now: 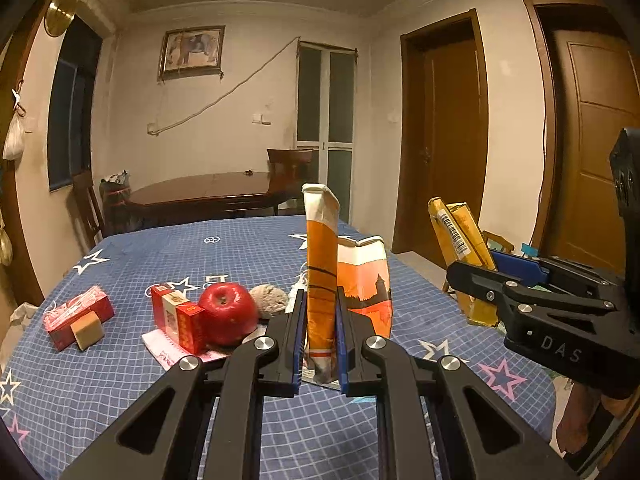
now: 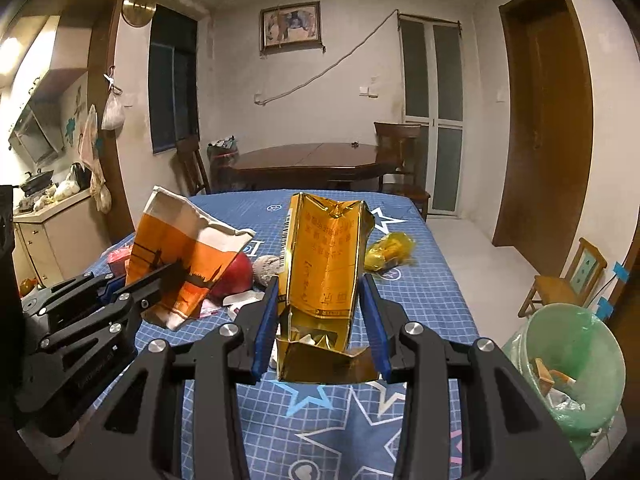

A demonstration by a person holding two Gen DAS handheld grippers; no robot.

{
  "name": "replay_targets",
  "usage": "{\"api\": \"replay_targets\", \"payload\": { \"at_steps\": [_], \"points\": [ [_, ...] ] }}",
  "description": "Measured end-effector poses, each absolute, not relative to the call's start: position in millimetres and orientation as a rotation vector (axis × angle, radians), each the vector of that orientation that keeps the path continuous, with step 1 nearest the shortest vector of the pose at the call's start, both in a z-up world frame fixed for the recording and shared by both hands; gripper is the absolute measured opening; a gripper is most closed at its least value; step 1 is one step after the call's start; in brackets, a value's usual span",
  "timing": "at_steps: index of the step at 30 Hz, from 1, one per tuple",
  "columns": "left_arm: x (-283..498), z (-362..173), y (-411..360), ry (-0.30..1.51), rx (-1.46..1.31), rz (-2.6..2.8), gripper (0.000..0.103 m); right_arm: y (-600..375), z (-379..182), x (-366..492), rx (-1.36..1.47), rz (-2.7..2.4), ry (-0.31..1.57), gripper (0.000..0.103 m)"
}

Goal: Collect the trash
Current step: 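Lift and carry the wrapper and gold packet with both grippers over the green bin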

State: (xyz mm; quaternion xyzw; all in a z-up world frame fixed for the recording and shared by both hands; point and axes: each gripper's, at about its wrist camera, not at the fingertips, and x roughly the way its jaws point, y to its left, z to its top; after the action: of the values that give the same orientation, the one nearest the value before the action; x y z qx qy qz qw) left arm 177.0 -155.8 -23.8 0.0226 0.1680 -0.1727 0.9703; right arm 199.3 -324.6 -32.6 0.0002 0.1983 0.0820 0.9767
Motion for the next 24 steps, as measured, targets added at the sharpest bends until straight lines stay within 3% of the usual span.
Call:
{"api": "replay_targets", "payload": {
  "at_steps": [11,24],
  "points": [
    [186.9,-11.4,-197.5,0.336,0.034,-0.437,0.014,-369.8,-22.7,190.8,-0.004,0.071,0.396,0.038],
    [204.6,-3.2,-310.9,0.351,0.071,-0.609,0.014,-468.5,-17.1,182.4,0.024,-0.111,0.422,0.038]
  ]
}}
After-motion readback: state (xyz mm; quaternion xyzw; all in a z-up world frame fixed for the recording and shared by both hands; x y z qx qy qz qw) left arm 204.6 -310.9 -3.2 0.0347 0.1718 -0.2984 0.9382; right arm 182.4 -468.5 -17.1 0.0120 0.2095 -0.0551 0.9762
